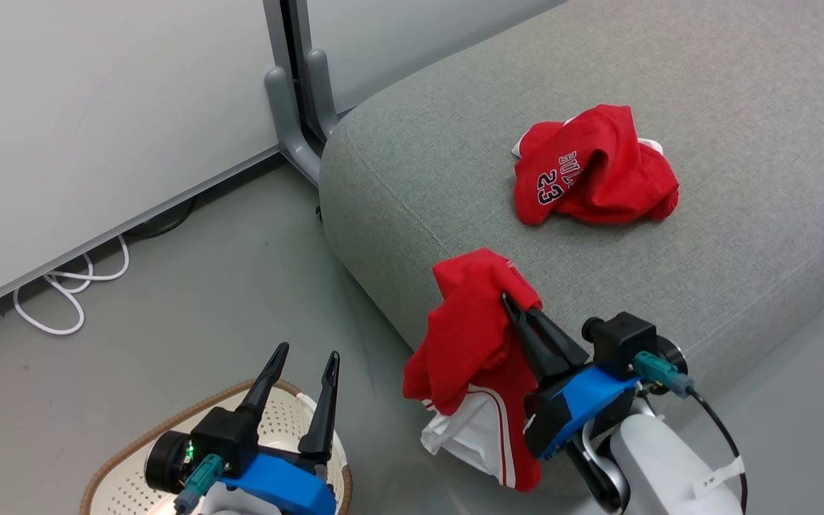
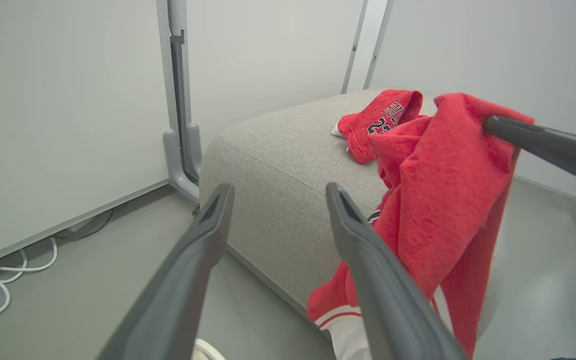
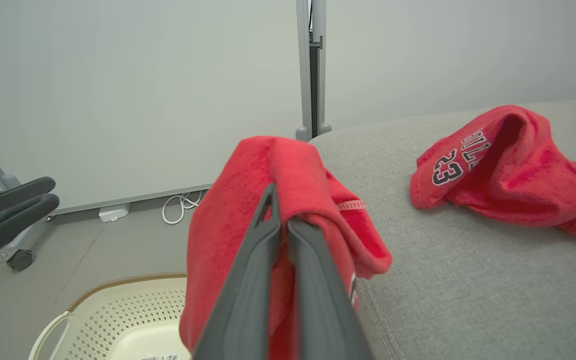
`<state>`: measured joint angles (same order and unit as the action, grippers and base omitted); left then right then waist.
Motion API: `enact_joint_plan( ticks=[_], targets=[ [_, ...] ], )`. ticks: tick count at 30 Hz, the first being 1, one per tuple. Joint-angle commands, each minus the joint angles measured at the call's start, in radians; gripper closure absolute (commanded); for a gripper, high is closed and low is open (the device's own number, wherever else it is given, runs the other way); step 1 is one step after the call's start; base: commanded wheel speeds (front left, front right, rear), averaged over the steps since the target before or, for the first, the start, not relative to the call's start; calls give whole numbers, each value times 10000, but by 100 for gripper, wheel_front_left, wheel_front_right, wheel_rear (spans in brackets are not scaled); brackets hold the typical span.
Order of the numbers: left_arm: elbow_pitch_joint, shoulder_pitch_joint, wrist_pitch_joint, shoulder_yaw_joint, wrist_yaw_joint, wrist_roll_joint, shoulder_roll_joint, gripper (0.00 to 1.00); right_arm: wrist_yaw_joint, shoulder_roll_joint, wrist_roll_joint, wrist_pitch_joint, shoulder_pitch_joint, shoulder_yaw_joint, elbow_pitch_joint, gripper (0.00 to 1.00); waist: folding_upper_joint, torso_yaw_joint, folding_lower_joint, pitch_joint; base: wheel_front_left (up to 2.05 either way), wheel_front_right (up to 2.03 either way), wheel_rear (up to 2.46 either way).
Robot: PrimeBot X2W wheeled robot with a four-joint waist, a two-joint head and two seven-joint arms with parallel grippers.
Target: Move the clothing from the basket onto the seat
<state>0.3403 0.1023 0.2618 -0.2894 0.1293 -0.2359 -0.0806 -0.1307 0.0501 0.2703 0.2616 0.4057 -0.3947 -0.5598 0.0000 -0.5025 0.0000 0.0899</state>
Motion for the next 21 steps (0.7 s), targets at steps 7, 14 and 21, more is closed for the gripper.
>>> enact_joint_plan(
  ticks=[7,14,21],
  targets=[
    [-252,336,47,53,13,51,-196,0,-1,3,-421,-55,1419,834,-17,100,0,-29,0,601,0,0,0],
    [-575,893,47,-187,13,203,-618,0,-1,-2,-1154,-617,3714,2473,118,100,0,159,0,1703,0,0,0],
    [-1048,1652,47,-433,13,371,-1262,0,-1,742,-2551,-1678,6065,4619,783,100,0,491,0,3265,0,0,0]
  ],
)
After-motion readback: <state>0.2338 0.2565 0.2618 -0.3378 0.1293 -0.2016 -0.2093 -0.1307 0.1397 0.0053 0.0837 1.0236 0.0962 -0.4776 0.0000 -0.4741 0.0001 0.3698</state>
